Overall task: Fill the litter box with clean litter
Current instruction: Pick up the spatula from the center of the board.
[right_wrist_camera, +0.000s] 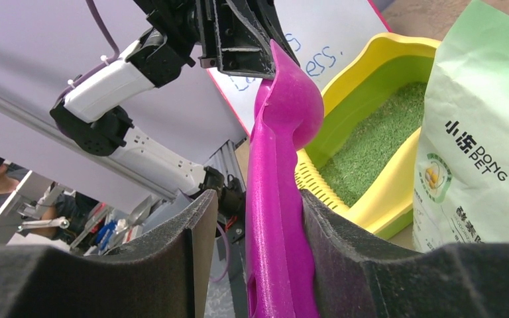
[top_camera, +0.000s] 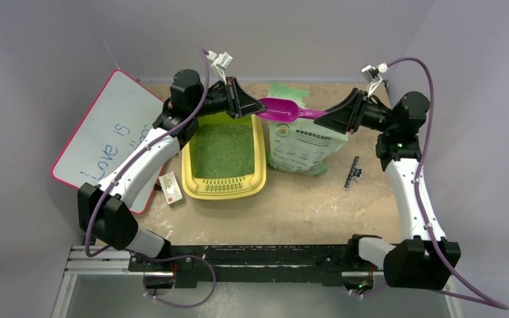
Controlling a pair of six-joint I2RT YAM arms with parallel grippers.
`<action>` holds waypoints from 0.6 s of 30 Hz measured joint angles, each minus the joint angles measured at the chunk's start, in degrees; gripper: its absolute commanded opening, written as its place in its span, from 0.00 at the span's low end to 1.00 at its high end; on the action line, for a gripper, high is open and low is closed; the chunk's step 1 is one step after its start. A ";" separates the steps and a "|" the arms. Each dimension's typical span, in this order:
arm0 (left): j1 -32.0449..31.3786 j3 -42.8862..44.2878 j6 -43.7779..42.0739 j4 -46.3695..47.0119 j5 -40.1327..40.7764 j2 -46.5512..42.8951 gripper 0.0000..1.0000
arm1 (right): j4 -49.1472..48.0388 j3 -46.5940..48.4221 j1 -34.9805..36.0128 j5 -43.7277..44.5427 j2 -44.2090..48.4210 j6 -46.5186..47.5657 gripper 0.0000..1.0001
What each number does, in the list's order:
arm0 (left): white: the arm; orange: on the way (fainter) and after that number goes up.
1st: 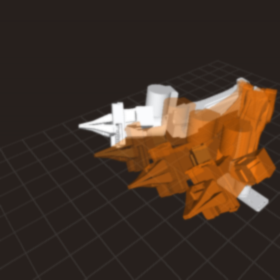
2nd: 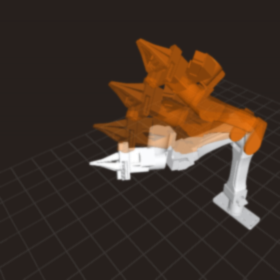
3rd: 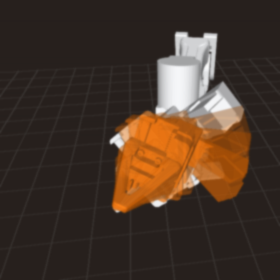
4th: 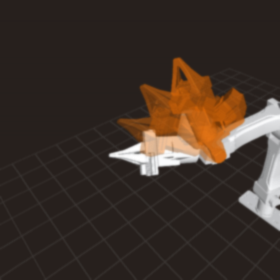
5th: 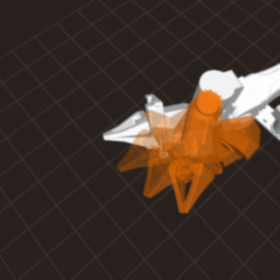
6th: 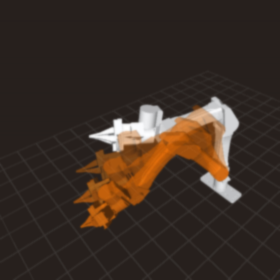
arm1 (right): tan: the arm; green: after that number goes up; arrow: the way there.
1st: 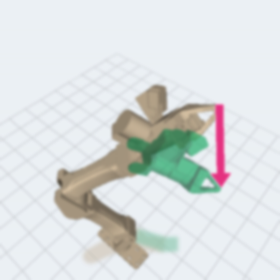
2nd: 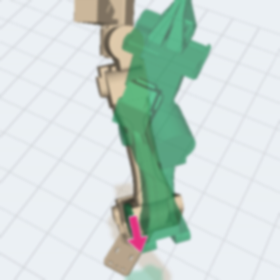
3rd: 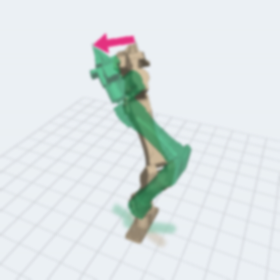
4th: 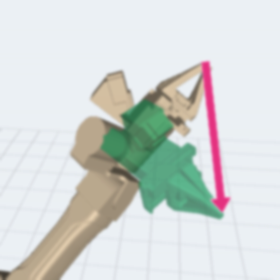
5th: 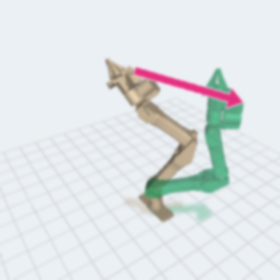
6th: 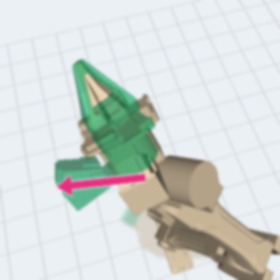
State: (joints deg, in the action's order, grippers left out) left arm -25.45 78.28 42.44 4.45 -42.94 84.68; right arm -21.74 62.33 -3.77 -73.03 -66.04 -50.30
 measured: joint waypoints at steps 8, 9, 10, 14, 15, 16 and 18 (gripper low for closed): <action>0.00 0.07 0.04 0.35 -0.87 1.22 0.00 | -0.55 -0.96 -0.04 0.46 -0.07 -0.11 0.52; 0.00 0.07 0.04 0.35 -0.96 1.33 0.00 | -0.76 -0.96 -0.04 0.48 -0.13 -0.22 0.51; 0.00 0.07 0.07 0.35 -0.98 1.40 0.00 | -1.16 -0.96 -0.04 0.48 -0.24 -0.31 0.48; -0.02 0.07 0.33 0.42 -1.01 1.46 0.00 | -1.84 -0.96 -0.04 0.52 -0.59 -0.76 0.45; -0.02 0.07 0.42 0.46 -0.96 1.46 0.00 | -1.99 -0.96 -0.04 0.52 -0.70 -0.87 0.47; -0.02 0.07 0.42 0.46 -0.83 1.46 0.00 | -2.03 -0.96 -0.04 0.50 -0.76 -0.94 0.50; -0.04 0.07 0.50 0.50 -0.55 1.46 0.00 | -2.16 -0.98 -0.04 0.50 -0.87 -1.11 0.49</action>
State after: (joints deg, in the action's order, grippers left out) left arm -25.50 78.35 42.94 4.95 -43.48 86.15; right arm -23.90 61.34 -3.81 -72.53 -66.92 -51.42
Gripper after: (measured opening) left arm 0.063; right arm 0.487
